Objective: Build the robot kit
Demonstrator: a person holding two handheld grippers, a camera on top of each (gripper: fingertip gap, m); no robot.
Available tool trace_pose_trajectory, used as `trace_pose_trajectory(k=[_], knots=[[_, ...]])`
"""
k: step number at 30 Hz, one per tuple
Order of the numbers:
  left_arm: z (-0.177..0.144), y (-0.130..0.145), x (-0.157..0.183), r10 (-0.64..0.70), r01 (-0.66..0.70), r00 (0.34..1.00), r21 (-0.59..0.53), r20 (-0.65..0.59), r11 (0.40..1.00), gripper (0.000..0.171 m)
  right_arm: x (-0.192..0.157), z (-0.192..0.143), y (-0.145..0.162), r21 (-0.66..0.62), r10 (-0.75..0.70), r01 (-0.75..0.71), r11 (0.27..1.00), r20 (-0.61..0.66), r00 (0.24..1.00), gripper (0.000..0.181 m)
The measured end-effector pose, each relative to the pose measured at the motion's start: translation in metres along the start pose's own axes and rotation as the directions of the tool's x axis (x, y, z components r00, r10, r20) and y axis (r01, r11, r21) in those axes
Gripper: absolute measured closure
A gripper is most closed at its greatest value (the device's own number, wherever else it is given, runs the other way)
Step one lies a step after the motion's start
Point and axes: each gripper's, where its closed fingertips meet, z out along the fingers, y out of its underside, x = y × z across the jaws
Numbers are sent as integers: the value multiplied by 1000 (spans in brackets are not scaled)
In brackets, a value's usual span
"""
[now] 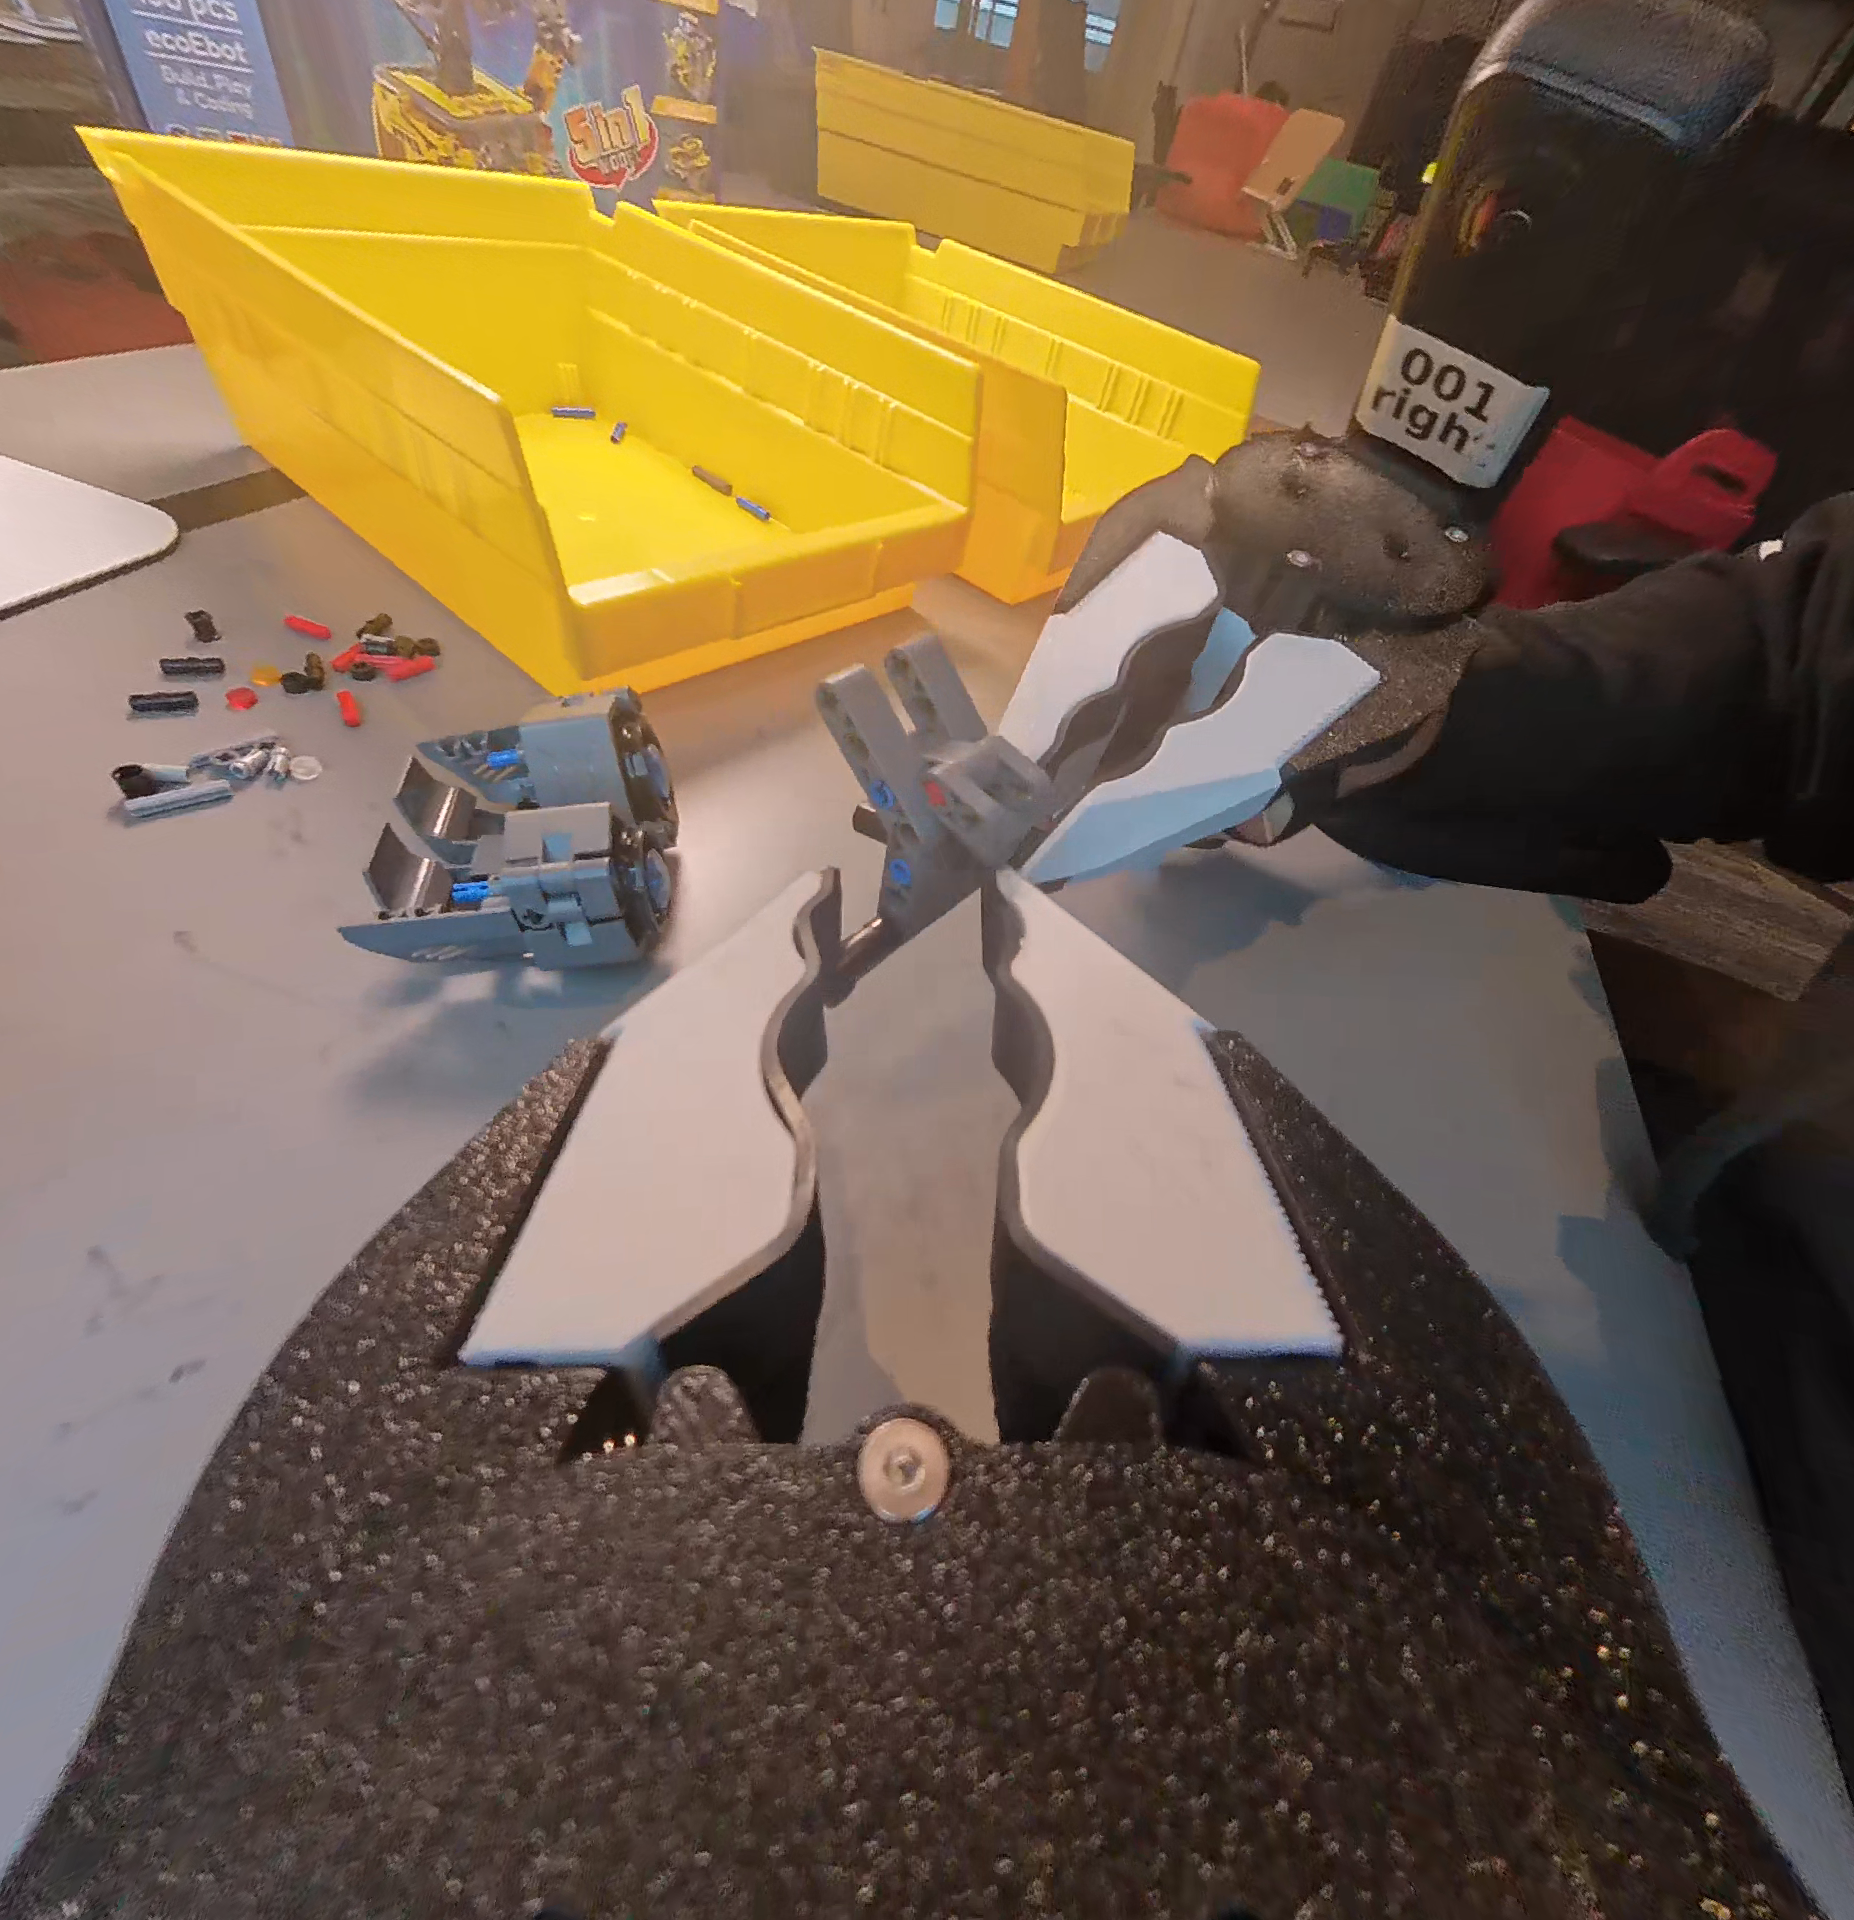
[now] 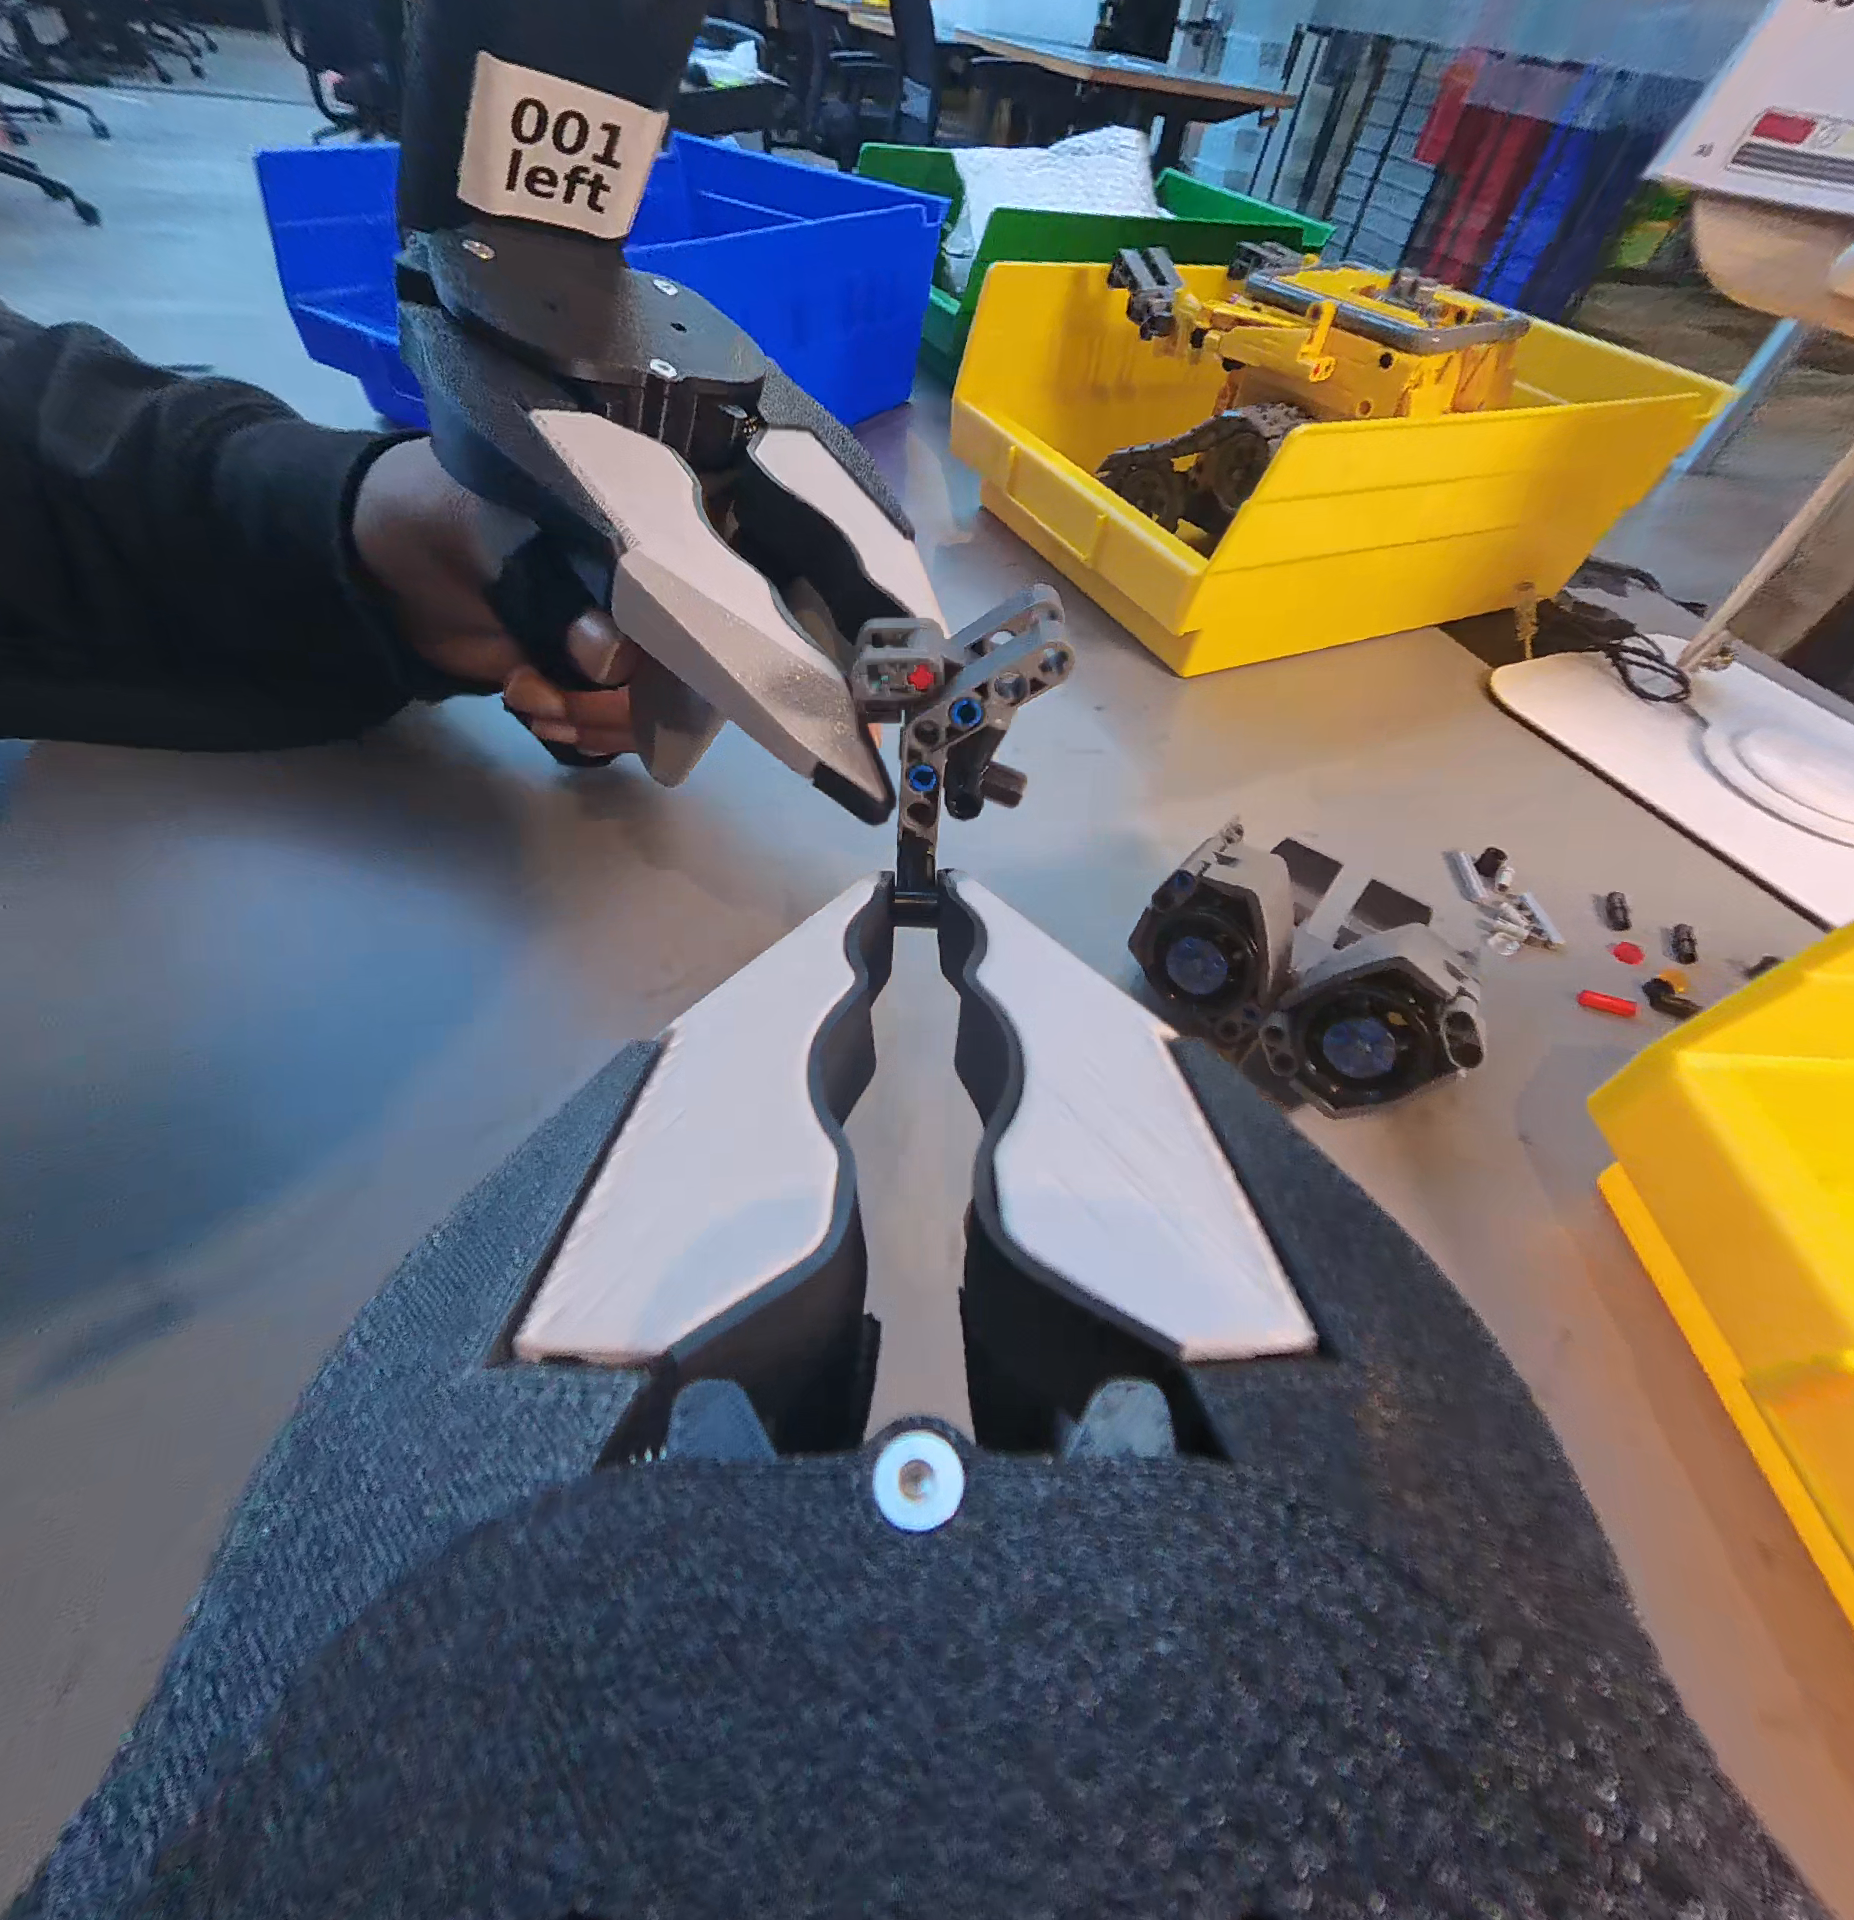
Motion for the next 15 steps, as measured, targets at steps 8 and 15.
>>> trace_pose_trajectory(k=[8,15], knots=[[2,1,-14,-62,61,995,18,81,998,148,8,8,6,-55,-8,1,998,-121,993,173],[0,2,-20,-99,97,991,18,93,995,165,1,16,19,-123,-77,65,990,-93,993,171]])
